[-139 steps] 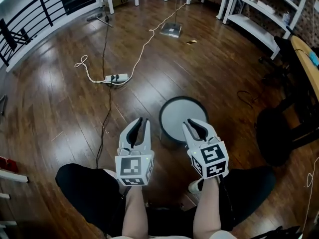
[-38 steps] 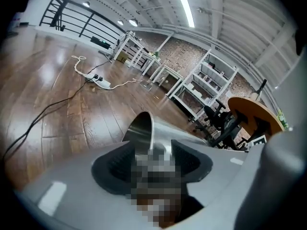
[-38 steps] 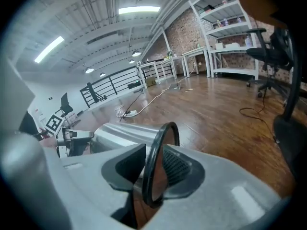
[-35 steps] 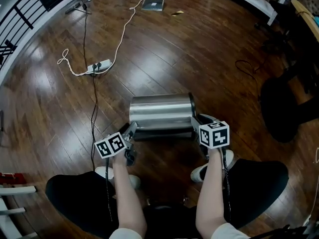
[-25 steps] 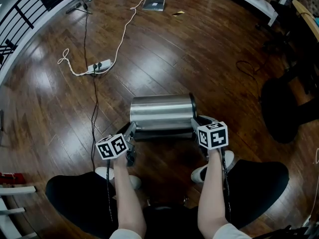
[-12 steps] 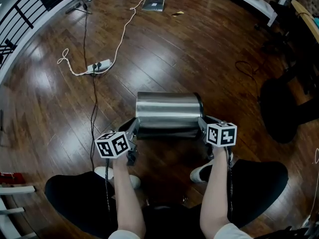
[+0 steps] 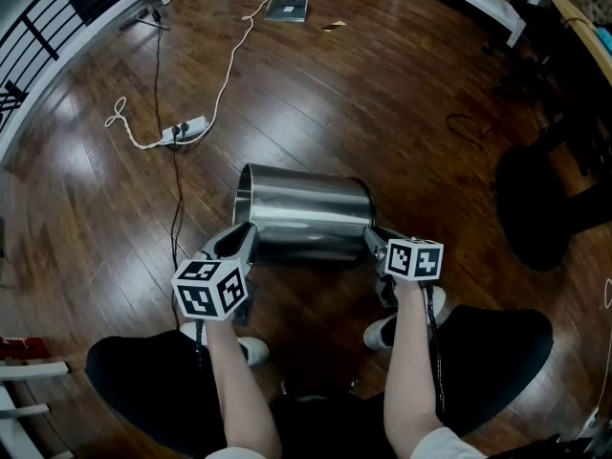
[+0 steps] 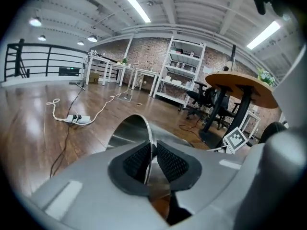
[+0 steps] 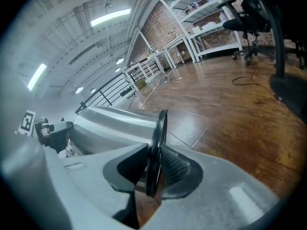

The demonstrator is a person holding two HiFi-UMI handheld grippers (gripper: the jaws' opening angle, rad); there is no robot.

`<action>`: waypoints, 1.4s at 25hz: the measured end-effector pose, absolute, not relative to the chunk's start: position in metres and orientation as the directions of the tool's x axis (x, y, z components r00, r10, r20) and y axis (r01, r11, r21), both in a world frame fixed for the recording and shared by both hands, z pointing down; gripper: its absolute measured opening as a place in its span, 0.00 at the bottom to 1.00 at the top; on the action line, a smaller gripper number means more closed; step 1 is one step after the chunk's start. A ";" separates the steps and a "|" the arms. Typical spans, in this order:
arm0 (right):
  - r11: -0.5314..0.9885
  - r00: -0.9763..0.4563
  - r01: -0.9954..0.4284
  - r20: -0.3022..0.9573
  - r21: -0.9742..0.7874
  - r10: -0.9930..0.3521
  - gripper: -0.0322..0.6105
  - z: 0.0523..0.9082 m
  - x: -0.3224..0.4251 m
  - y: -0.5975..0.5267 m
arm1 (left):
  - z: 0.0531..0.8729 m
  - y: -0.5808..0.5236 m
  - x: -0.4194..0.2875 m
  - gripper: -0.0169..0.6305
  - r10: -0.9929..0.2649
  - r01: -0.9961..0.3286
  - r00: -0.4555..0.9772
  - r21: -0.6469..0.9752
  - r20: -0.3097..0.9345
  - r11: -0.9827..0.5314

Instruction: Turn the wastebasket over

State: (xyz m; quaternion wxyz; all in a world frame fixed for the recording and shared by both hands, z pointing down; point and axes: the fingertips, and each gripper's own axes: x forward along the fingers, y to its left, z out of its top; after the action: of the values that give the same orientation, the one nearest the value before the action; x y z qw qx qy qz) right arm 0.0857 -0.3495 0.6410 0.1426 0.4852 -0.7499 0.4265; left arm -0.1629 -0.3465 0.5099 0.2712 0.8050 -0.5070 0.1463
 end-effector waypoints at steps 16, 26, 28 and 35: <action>-0.002 -0.522 -0.809 0.719 -0.588 -0.460 0.09 0.767 0.030 -0.301 | 0.504 -0.318 -0.064 0.10 -0.609 -0.760 0.513 -0.010 0.605 -0.650; -0.101 -0.538 -0.788 0.758 -0.608 -0.368 0.21 0.824 0.010 -0.253 | 0.561 -0.269 0.006 0.11 -0.494 -0.648 0.557 -0.023 0.667 -0.762; -0.085 -0.510 -0.814 0.778 -0.574 -0.366 0.22 0.817 0.016 -0.251 | 0.562 -0.268 0.005 0.11 -0.495 -0.649 0.563 -0.017 0.662 -0.761; -0.011 -0.399 -0.884 0.765 -0.468 -0.506 0.27 0.763 0.058 -0.287 | 0.549 -0.270 -0.002 0.08 -0.552 -0.696 0.594 0.029 0.585 -0.717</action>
State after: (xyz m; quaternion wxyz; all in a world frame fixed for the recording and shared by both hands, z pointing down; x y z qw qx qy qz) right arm 0.0575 -0.2868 0.7633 0.1921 0.5134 -0.6766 0.4918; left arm -0.0018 -0.2703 0.5491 0.1285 0.8835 -0.3533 0.2796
